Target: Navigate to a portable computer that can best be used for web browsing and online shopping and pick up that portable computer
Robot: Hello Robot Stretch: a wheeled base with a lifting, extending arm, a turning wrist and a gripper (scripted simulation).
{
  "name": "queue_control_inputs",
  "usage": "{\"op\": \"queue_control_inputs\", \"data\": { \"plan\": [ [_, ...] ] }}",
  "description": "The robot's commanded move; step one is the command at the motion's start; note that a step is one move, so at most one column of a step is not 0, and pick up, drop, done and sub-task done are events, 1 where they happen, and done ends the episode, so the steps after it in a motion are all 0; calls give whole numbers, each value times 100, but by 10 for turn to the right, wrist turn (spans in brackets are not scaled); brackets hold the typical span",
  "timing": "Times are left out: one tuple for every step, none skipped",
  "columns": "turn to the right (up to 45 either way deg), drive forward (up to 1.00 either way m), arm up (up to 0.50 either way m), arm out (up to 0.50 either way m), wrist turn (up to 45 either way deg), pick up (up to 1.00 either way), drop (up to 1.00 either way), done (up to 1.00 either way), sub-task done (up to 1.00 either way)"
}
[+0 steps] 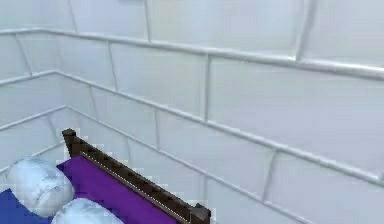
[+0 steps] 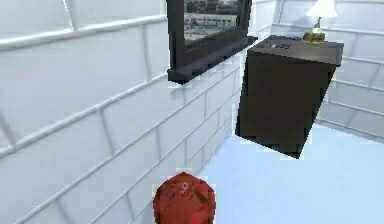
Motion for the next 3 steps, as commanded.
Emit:
{"op": "queue_control_inputs", "data": {
  "plan": [
    [-450,0,0,0,0,0,0,0,0],
    [-450,0,0,0,0,0,0,0,0],
    [-450,0,0,0,0,0,0,0,0]
  ]
}}
